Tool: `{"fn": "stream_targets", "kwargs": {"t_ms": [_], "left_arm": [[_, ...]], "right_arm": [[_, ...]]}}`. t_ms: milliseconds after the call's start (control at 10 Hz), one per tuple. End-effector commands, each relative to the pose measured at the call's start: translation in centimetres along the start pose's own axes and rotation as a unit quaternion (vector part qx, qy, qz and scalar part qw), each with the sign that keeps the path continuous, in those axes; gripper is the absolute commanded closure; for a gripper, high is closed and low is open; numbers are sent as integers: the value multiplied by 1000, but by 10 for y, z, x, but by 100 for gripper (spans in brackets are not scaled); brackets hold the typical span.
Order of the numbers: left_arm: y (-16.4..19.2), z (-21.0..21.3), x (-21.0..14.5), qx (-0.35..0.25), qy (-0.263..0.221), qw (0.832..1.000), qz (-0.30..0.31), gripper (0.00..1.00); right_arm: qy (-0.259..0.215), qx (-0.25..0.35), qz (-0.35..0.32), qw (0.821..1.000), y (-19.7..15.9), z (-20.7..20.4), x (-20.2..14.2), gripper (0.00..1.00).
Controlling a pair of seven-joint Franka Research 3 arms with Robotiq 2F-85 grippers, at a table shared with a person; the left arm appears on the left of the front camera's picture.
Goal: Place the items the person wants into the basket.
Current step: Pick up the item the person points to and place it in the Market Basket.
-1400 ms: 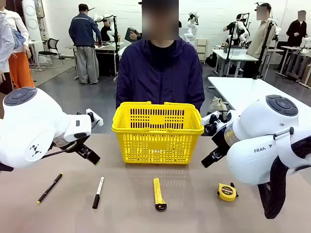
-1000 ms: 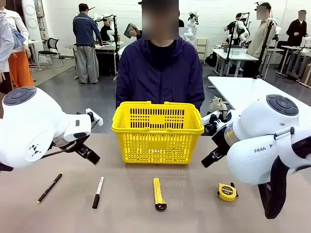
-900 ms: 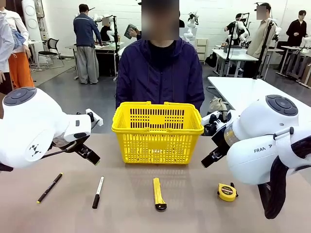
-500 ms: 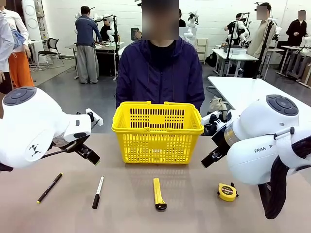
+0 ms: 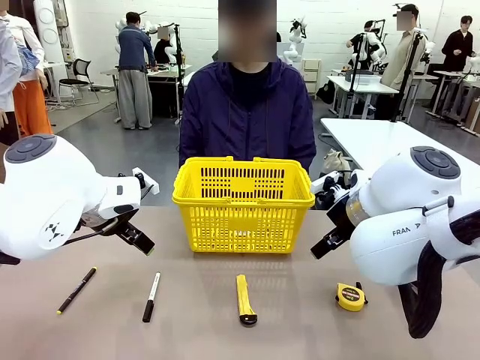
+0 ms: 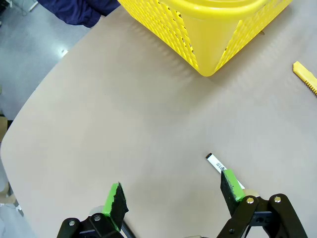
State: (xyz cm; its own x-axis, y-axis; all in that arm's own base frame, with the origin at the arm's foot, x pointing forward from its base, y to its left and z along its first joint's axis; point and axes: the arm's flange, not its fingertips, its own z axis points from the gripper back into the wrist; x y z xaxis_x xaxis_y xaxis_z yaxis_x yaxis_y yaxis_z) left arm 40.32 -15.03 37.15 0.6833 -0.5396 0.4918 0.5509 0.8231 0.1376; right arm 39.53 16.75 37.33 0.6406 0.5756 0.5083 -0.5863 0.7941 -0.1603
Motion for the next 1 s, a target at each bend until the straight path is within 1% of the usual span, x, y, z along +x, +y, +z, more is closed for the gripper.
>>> {"fn": "stream_targets", "kwargs": {"t_ms": [0,300,400,500,600,800,900], "left_arm": [[0,0,0,0,0,1000,0,0],[0,0,0,0,0,1000,0,0],[0,0,0,0,0,1000,0,0],[-4,38,-5,-14,-5,1000,-26,0],[-4,83,-12,-19,-20,999,-31,0],[-17,159,-26,12,-68,996,-55,0],[-21,192,-22,31,-83,994,-67,0]], "right_arm": [[0,0,0,1000,0,0,0,0],[0,0,0,1000,0,0,0,0],[-11,-17,12,1000,6,25,-9,0],[-14,-41,15,999,10,59,-21,0],[-16,-70,0,997,16,103,-36,0],[-24,-107,0,994,28,182,-58,0],[-30,-122,5,992,36,215,-60,0]]}}
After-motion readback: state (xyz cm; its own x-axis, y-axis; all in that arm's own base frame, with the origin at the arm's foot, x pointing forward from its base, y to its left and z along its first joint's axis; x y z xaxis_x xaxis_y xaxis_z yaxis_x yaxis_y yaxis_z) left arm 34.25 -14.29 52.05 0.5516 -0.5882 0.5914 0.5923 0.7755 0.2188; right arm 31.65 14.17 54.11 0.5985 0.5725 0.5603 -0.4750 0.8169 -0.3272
